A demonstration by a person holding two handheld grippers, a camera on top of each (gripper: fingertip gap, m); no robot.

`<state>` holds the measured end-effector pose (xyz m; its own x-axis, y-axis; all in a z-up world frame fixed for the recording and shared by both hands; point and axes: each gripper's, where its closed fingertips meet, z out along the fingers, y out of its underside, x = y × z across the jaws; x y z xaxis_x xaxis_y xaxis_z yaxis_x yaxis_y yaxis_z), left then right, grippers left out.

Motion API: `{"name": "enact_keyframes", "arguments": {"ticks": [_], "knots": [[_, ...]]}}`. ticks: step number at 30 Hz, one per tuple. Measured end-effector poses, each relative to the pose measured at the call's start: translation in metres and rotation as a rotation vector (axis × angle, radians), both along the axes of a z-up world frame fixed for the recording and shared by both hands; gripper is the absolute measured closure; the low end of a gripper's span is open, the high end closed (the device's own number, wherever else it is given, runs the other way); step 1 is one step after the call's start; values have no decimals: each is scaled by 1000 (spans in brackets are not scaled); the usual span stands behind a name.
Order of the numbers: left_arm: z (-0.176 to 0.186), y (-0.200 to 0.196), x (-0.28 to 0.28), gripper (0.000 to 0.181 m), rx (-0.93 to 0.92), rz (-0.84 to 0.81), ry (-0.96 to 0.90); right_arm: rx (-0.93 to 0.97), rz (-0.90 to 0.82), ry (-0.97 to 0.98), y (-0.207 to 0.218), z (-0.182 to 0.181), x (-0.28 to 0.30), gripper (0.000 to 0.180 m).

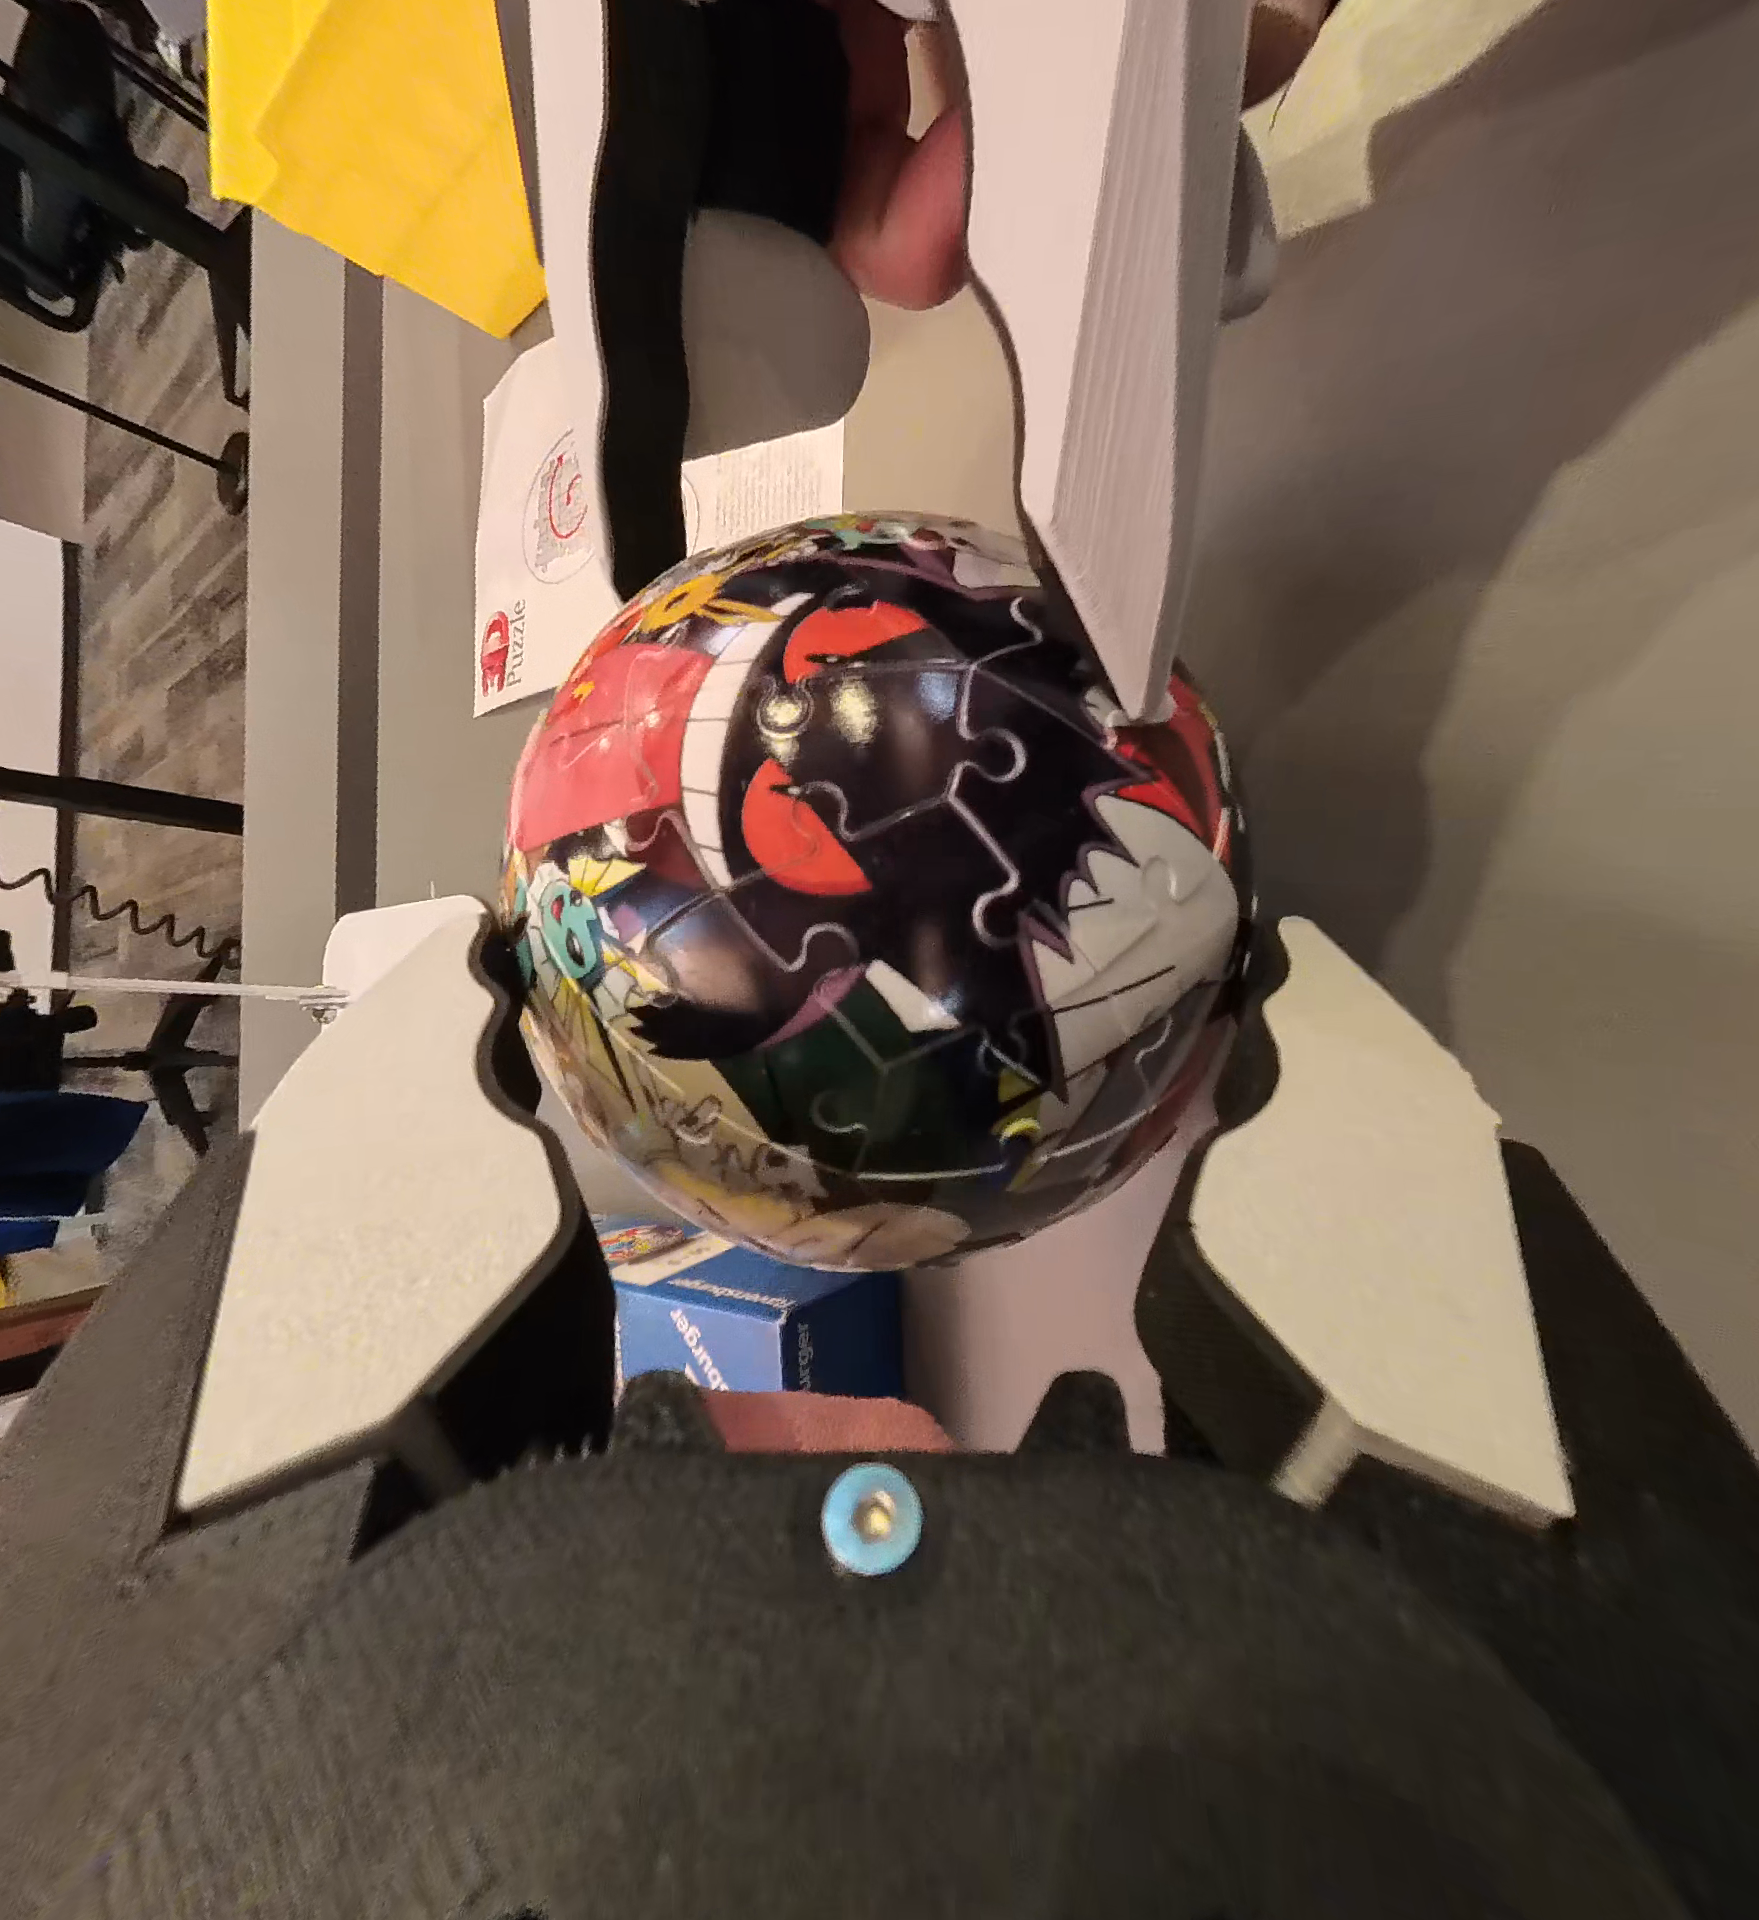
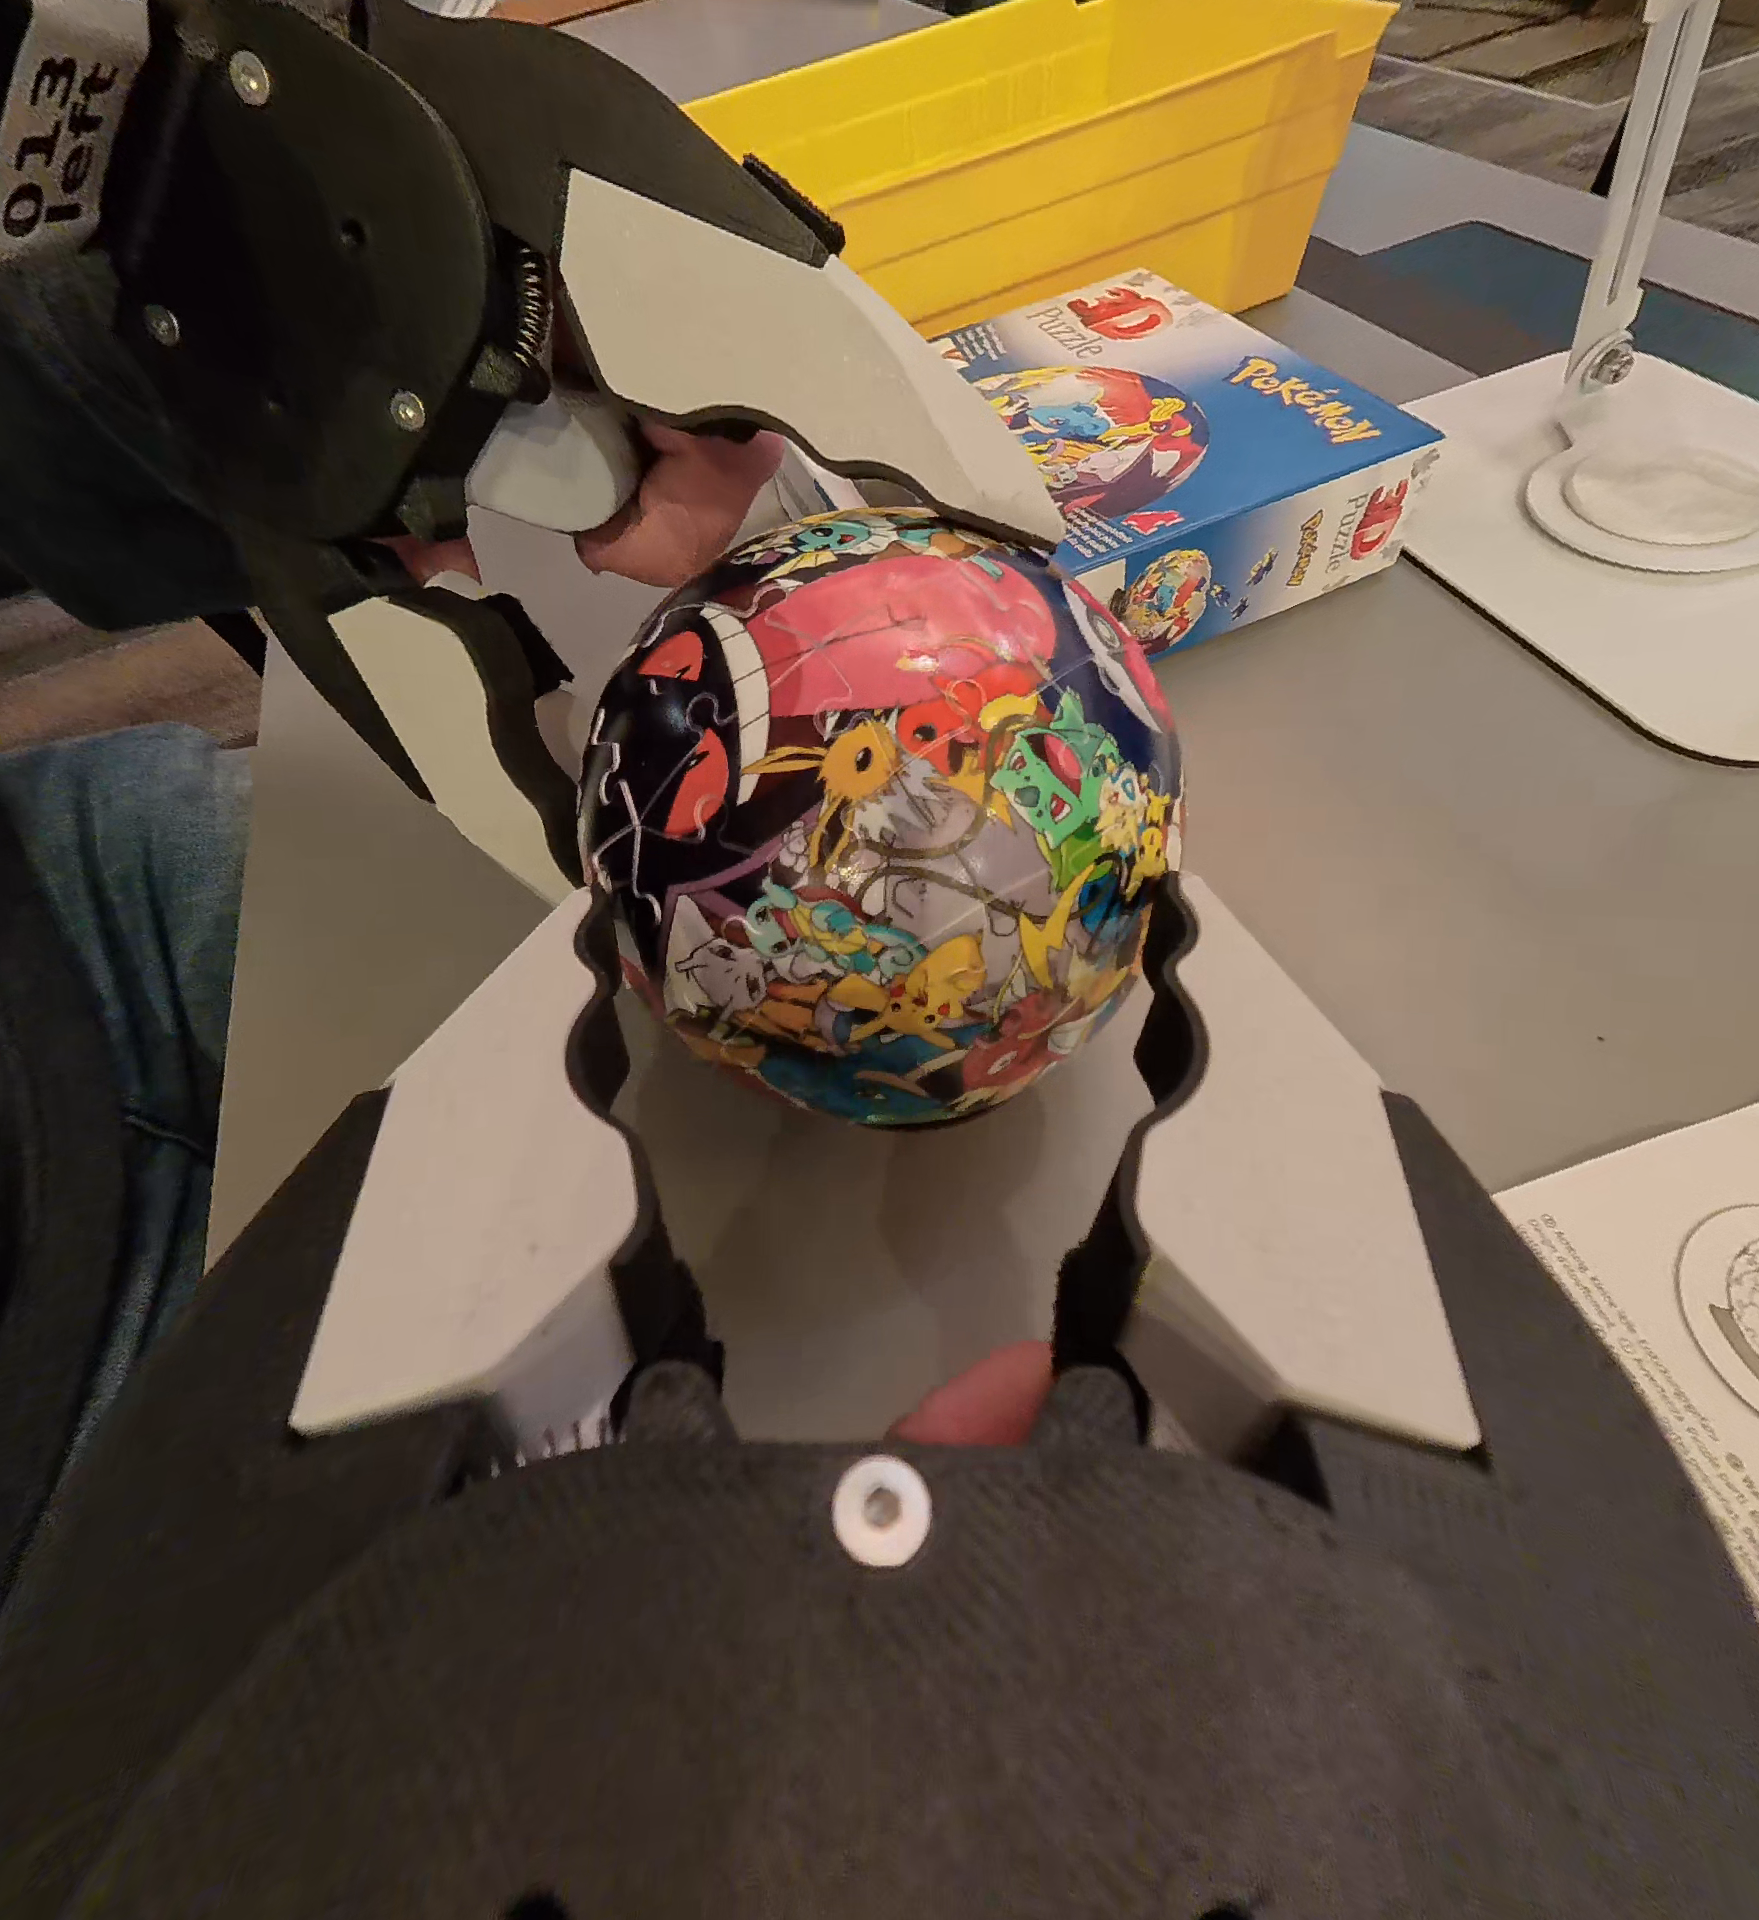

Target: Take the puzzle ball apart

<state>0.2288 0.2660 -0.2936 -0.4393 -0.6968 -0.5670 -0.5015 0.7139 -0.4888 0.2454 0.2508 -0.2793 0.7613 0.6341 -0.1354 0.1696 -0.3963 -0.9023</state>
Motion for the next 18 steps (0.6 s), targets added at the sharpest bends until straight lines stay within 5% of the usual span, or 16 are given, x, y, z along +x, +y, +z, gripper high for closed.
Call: {"name": "enact_keyframes", "arguments": {"ticks": [18], "knots": [[1, -2, -1, 53, -100, 3, -26, -53, 21, 199, 2, 10, 5, 90]]}}
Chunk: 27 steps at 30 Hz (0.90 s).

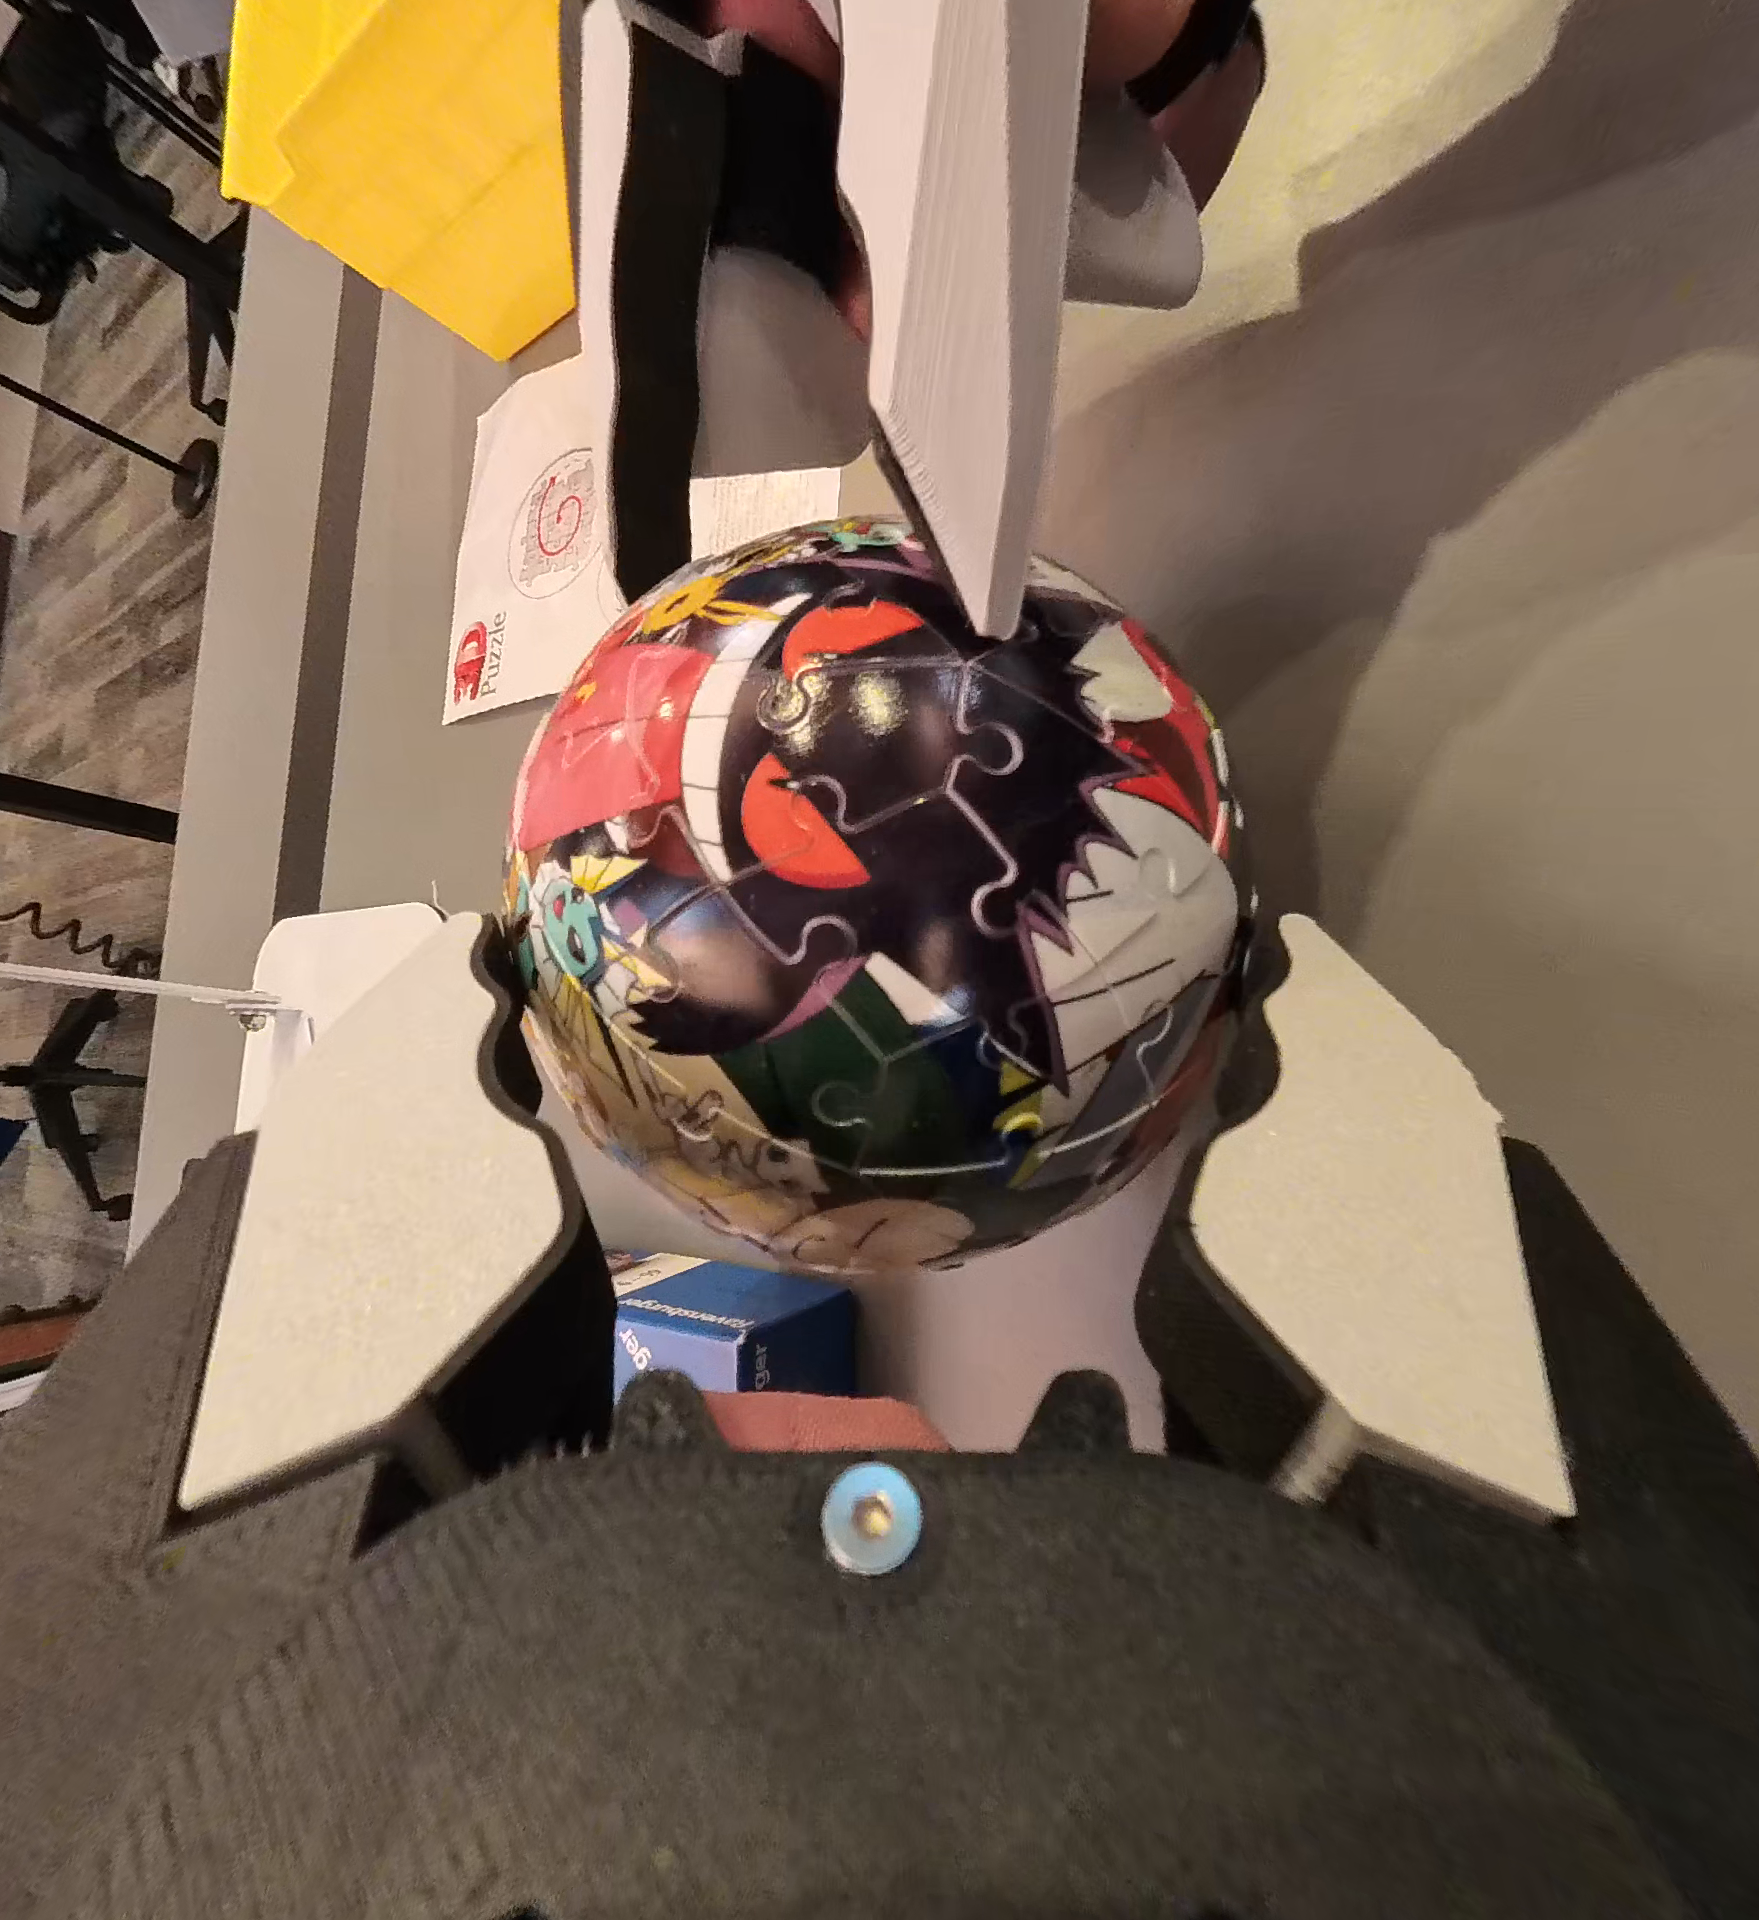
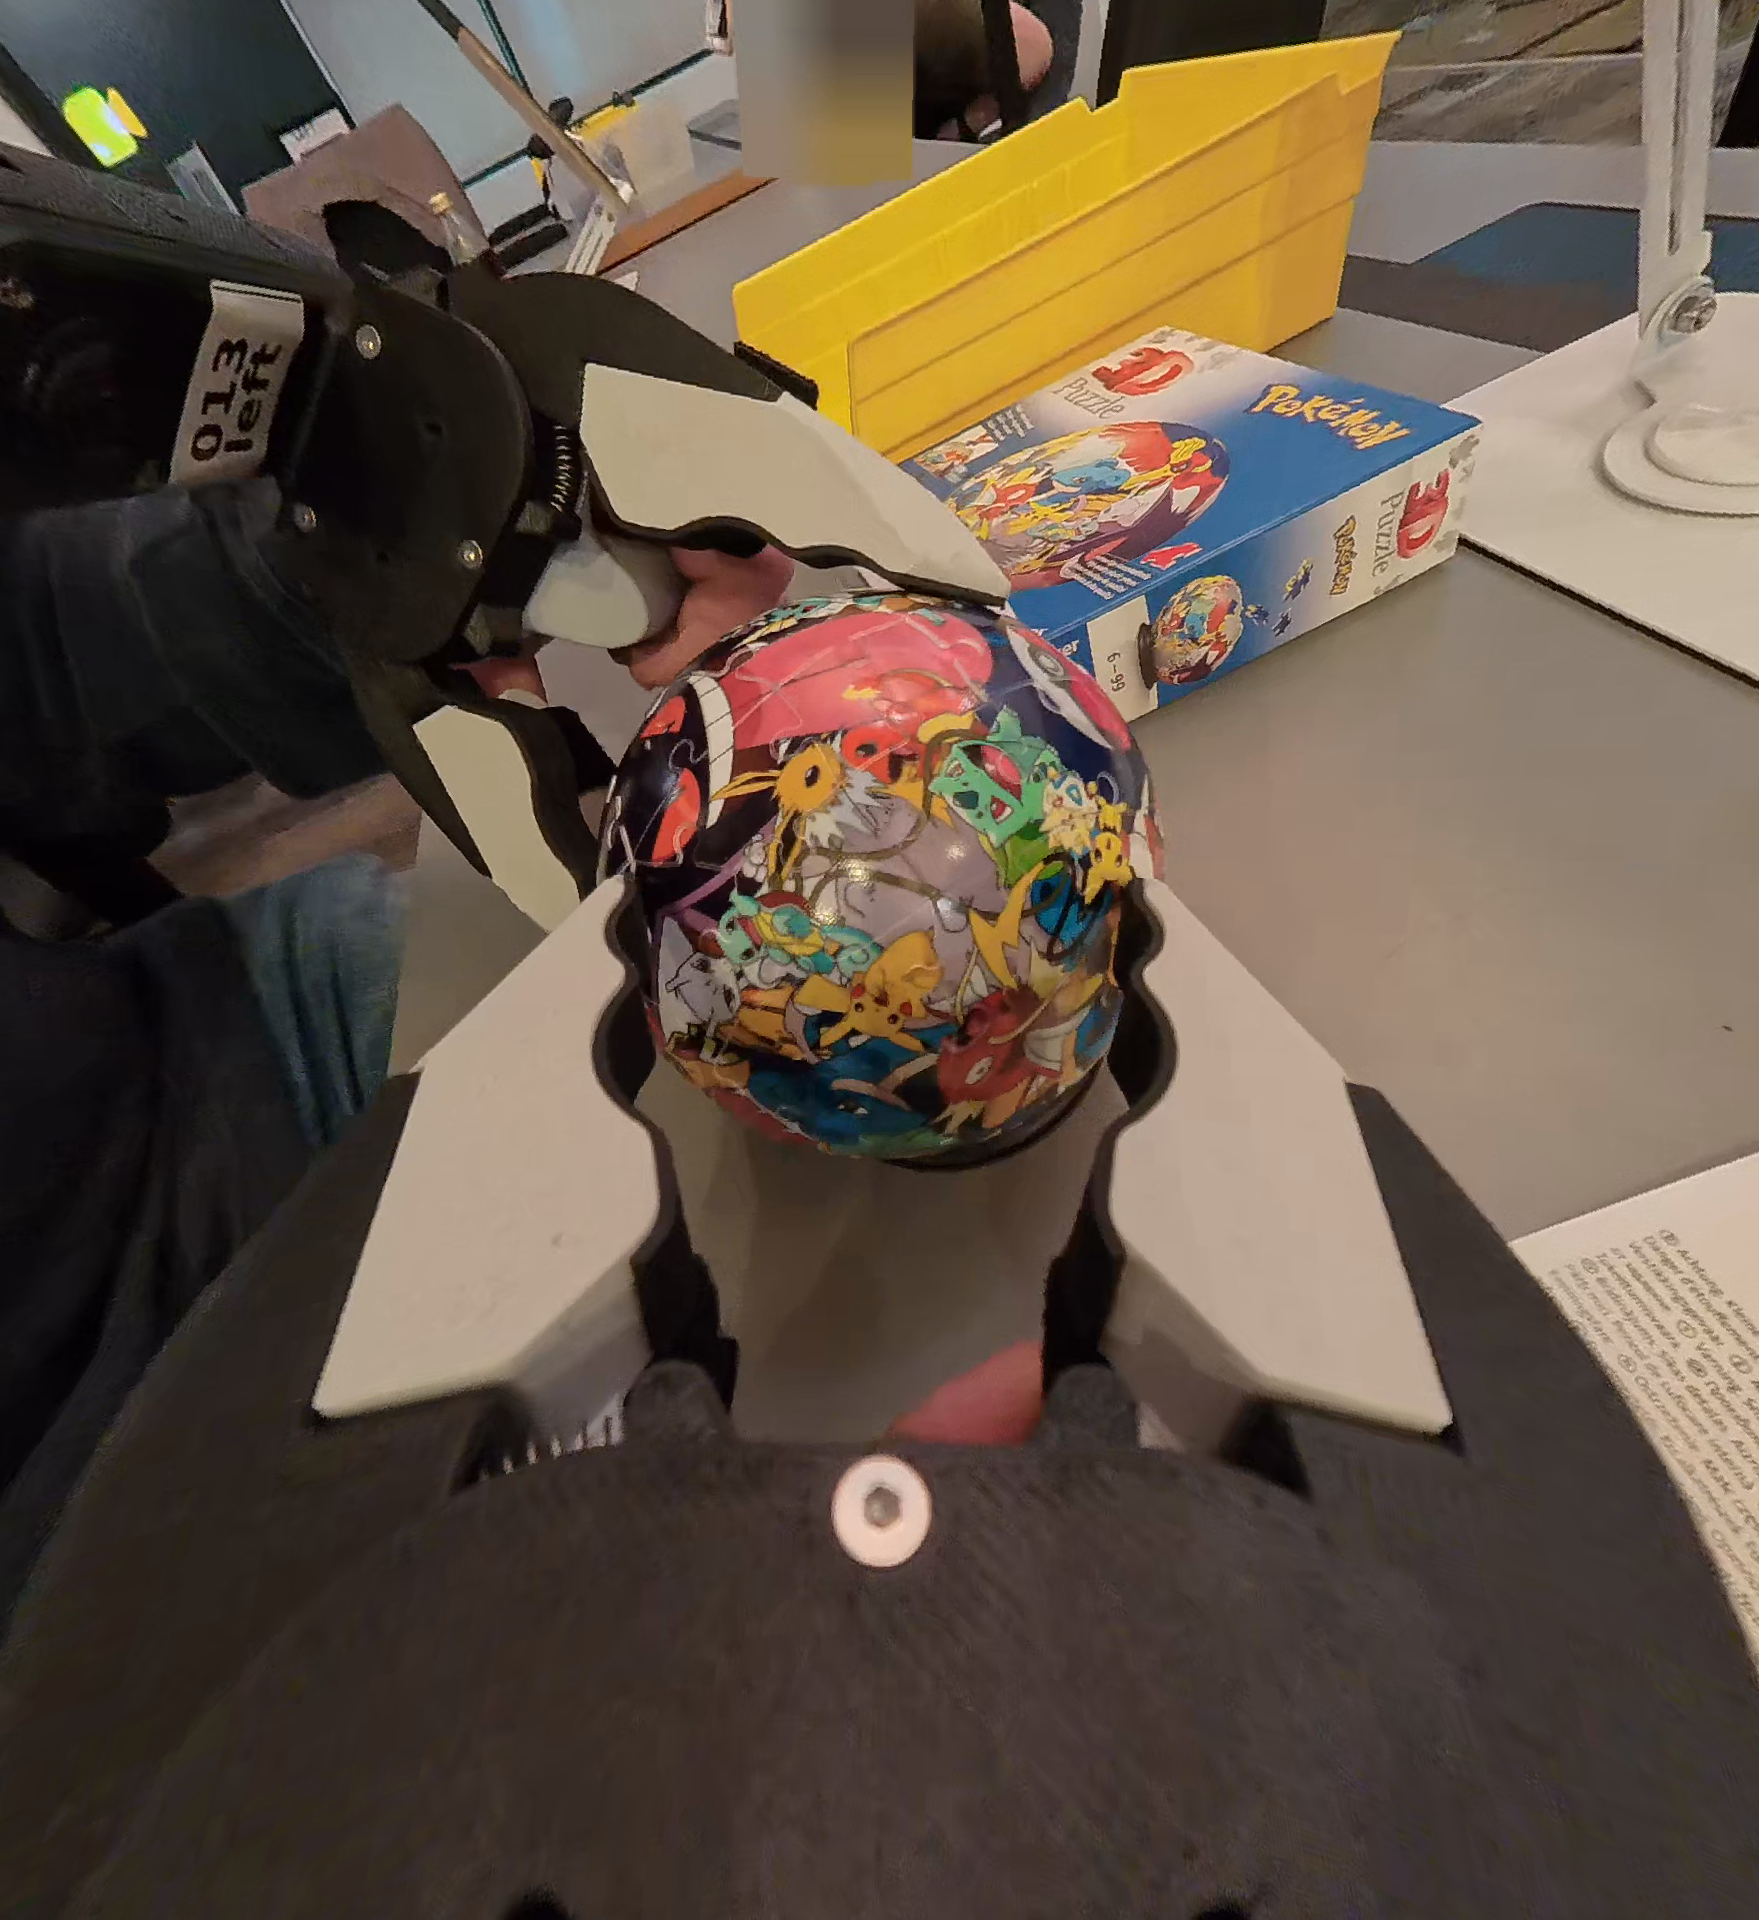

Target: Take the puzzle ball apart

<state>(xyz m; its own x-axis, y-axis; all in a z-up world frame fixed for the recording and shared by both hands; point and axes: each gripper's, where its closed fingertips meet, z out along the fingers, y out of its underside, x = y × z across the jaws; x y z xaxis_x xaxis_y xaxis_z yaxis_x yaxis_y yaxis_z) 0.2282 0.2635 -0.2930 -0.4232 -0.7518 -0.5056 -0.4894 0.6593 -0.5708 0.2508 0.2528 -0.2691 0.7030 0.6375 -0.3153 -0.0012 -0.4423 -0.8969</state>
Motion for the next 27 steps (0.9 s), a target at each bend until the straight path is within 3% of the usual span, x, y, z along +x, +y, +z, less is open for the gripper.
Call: {"name": "enact_keyframes", "arguments": {"ticks": [4, 6, 11, 14, 17, 25, 27], "knots": [[0, 0, 0, 53, 10, -1, 16, -9, -7, -86, -3, 3, 1, 95], [0, 1, 0, 53, 9, -1, 19, 12, -31, -149, -5, 13, 7, 112], [-1, 1, 0, 53, 17, 3, 29, 66, -114, -322, -11, 45, 23, 109], [-1, 3, 2, 53, 28, 16, 36, -44, -88, -418, -6, 6, 7, 108], [-2, 10, 0, 53, 59, 28, 47, -37, -95, -429, -6, 3, -2, 107], [-2, 9, 0, 53, 57, 31, 41, 109, -246, -500, -19, 80, 32, 121], [-2, 9, 1, 53, 54, 33, 40, 75, -232, -521, -14, 67, 29, 128]]}}
